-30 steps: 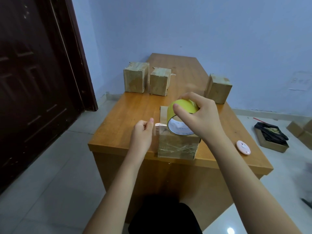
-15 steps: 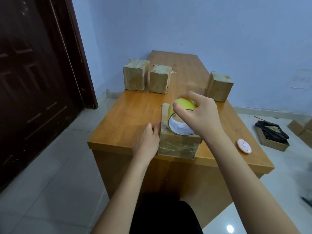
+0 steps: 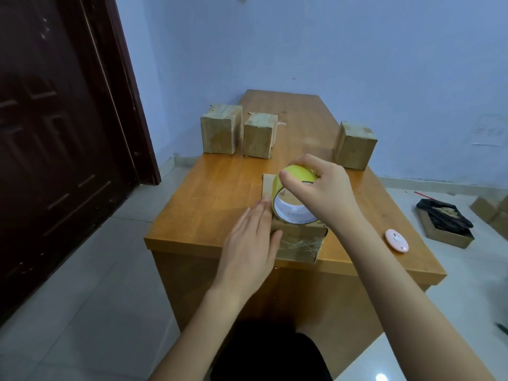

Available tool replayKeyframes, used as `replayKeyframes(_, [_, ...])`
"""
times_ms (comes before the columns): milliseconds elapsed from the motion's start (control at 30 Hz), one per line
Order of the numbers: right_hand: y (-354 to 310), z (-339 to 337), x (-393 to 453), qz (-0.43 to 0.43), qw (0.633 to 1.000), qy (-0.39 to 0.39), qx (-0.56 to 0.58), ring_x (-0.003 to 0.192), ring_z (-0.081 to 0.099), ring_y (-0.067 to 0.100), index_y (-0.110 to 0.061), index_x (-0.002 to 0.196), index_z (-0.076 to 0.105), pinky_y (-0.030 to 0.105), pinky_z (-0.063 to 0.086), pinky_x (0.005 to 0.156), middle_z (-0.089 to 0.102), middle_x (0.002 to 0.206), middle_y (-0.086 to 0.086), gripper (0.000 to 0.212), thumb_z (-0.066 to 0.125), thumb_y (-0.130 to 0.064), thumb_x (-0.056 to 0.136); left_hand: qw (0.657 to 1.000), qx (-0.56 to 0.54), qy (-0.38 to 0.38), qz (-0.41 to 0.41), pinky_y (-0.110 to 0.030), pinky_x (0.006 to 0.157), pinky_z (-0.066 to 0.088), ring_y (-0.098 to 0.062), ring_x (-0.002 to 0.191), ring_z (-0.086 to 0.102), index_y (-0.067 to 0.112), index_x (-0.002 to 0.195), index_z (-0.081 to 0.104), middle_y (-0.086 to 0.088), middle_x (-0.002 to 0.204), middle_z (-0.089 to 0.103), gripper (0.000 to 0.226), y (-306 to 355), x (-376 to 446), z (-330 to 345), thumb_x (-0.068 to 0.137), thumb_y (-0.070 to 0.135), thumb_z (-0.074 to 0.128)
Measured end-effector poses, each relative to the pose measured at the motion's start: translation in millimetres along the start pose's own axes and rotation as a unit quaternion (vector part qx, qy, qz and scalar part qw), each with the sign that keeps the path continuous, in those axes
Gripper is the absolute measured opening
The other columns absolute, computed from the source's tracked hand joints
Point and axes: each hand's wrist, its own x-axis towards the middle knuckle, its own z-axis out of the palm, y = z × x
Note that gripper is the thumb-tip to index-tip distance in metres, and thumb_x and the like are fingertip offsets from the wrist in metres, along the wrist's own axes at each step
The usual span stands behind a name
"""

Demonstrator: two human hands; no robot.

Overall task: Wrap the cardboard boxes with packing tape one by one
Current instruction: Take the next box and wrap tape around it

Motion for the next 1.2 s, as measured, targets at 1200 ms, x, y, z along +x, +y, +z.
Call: replayKeyframes(1200, [52.5, -28.3, -22.3, 0.204, 0.963, -0.077, 0.158, 0.09, 0.065, 0.019, -0.018, 0.1, 0.056, 0.027, 0.057, 0.06, 0.066, 0.096, 0.004, 0.009, 0.06, -0.02, 0.092, 0.996, 0.064, -0.049, 0.031, -0.03, 0.103, 0.025, -0.025, 0.133, 0.04, 0.001, 0.136, 0.043, -0.014, 0.14, 0.046, 0.062, 2.0, 16.5, 1.8, 0.091, 0.043, 0.051])
